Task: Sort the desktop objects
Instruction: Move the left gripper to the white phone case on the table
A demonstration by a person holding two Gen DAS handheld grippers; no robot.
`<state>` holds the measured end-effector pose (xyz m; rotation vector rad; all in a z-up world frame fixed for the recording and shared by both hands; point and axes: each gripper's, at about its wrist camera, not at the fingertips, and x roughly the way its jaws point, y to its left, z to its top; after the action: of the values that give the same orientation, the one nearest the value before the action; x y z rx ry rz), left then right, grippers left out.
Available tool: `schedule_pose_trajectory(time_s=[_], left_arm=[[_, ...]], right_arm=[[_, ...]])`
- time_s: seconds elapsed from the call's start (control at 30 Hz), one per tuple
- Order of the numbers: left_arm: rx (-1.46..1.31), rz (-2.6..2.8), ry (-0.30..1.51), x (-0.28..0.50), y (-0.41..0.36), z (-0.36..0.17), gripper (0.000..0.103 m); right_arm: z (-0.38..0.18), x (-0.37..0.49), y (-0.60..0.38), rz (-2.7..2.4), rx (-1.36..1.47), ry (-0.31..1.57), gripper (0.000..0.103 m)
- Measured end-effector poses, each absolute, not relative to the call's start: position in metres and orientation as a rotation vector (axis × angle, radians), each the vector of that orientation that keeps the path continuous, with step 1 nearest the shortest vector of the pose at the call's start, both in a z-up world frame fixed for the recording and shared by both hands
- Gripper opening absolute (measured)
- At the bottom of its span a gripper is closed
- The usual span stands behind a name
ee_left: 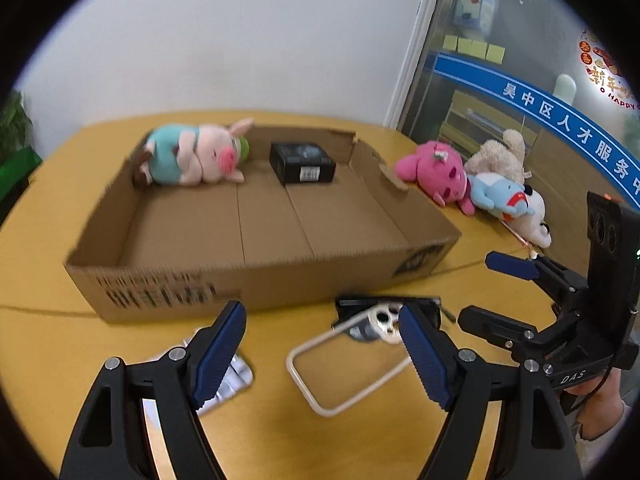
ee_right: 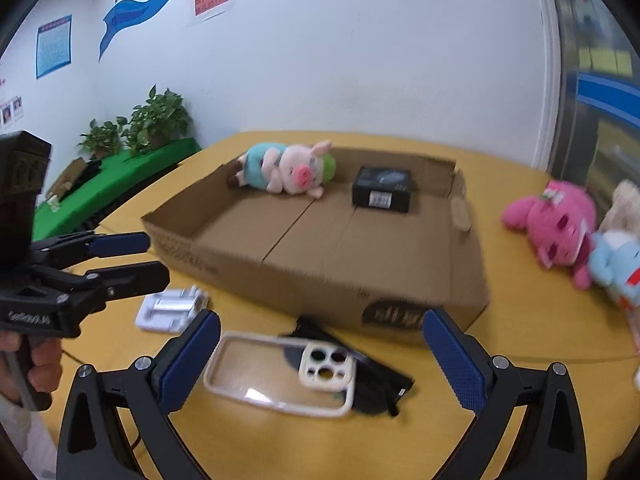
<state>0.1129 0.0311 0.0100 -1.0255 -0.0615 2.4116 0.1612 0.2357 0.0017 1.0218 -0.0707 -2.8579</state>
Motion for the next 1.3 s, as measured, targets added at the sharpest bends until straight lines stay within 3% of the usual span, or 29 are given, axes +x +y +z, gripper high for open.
schedule_pose_trajectory(time_s=[0.17, 0.37, 0.77, 0.87, 1.07, 1.3], left_arm=[[-1.152, 2.313, -0.142, 0.110, 0.027, -0.025, 0.077], [-1.299, 2.189, -0.253, 0.094, 0.025, -0.061, 0.057], [-1.385, 2.054, -0.376, 0.081, 0.026, -0.087, 0.056], [-1.368, 2.001, -0.393, 0.086, 0.023, -0.086, 0.043], [-1.340, 2.001, -0.341, 0.100, 0.020, -0.078, 0.043], [-1.410, 1.999, -0.384, 0.089, 0.021, -0.086, 0.044]], right_arm=[[-0.042, 0.167, 0.245, -2.722, 1.166, -0.142, 0.103], [-0.069, 0.155, 0.231, -2.612, 1.224, -0.158, 0.103], [-0.094, 0.133, 0.221, -2.548, 1.302, -0.206, 0.103], [-0.087, 0.141, 0.218, -2.513, 1.251, -0.258, 0.102], [-0.075, 0.161, 0.192, -2.510, 1.194, -0.178, 0.102], [-0.075, 0.144, 0.226, -2.588, 1.266, -0.190, 0.103]])
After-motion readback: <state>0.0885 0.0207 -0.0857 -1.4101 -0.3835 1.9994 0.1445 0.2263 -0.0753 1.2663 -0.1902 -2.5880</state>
